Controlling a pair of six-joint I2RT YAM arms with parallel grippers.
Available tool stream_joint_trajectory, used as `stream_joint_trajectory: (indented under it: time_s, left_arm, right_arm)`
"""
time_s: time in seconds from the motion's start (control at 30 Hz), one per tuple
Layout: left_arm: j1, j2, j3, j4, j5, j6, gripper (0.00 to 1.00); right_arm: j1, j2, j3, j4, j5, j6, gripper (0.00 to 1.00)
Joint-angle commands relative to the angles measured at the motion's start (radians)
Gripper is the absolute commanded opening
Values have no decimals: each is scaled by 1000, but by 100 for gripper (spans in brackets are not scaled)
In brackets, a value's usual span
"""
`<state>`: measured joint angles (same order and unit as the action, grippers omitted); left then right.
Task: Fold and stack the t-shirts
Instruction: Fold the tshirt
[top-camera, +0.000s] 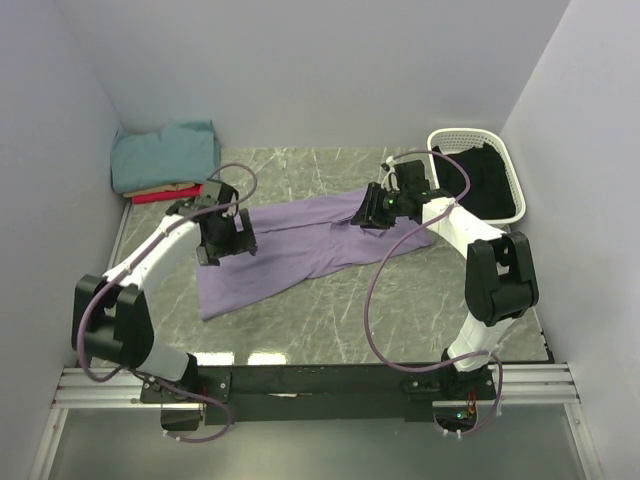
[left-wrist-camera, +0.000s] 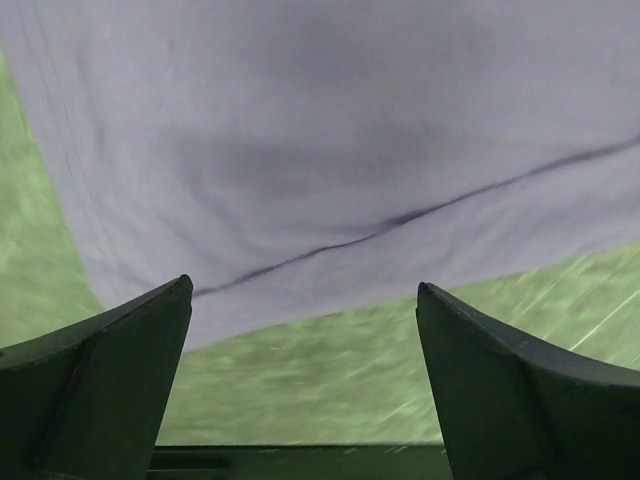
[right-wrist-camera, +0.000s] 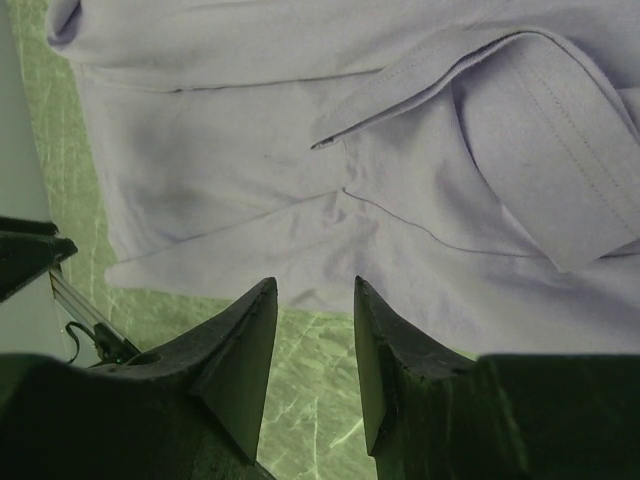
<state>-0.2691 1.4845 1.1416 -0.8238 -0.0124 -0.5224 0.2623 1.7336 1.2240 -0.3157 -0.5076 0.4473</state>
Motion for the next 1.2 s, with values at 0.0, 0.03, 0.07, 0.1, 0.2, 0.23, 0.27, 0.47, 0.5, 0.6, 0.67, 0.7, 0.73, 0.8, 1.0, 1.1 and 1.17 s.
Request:
stream_joint_trajectory:
  time_s: [0.0, 0.03, 0.07, 0.1, 0.2, 0.23, 0.27, 0.47, 0.5, 0.6, 0.67, 0.7, 0.73, 0.8, 1.0, 1.1, 1.17]
  left_arm:
    - [-84, -165, -130, 17, -170, -423, 99]
    - [-109, -221, -161, 21, -182, -459, 100]
    - [-152, -243, -187, 14, -204, -490, 99]
    - [-166, -265, -224, -38, -234, -564, 99]
    - [-188, -343, -305, -73, -274, -654, 100]
    - [-200, -381, -319, -75, -290, -674, 99]
    - [-203, -400, -336, -74, -303, -714, 99]
    - [-214, -428, -405, -58, -382, -774, 100]
    - [-217, -420, -420, -51, -385, -778, 99]
    - [-231, -394, -448, -17, -386, -798, 99]
    - [-231, -374, -454, 0, -390, -801, 99]
    - [-231, -366, -453, 2, -403, -804, 99]
    - [-232, -353, -448, -1, -409, -809, 100]
    - [-232, -342, -439, -1, -423, -808, 100]
    - [-231, -313, -422, 12, -446, -800, 99]
    - [-231, -293, -418, 25, -449, -788, 98]
    - [-232, -279, -418, 38, -440, -780, 95]
  right_arm:
    - [9, -9, 28, 12, -12, -15, 44]
    - [8, -17, 25, 12, -14, -15, 44]
    - [12, -22, 23, 16, -17, -12, 44]
    - [12, -29, 17, 18, -22, -10, 44]
    - [23, -45, 0, 32, -28, -6, 44]
    - [26, -46, 0, 32, -31, -7, 44]
    - [32, -49, -1, 32, -32, -7, 45]
    - [49, -75, -29, 43, -23, -4, 45]
    - [49, -78, -37, 43, -23, -5, 45]
    - [51, -80, -41, 40, -22, -7, 45]
    - [51, -82, -46, 41, -22, -10, 45]
    - [52, -80, -46, 38, -22, -12, 45]
    - [52, -78, -44, 38, -22, -15, 45]
    - [52, -74, -43, 35, -23, -16, 45]
    - [51, -69, -46, 35, -23, -21, 45]
    - [51, -69, -52, 29, -16, -27, 45]
    - [51, -69, -54, 30, -12, -28, 45]
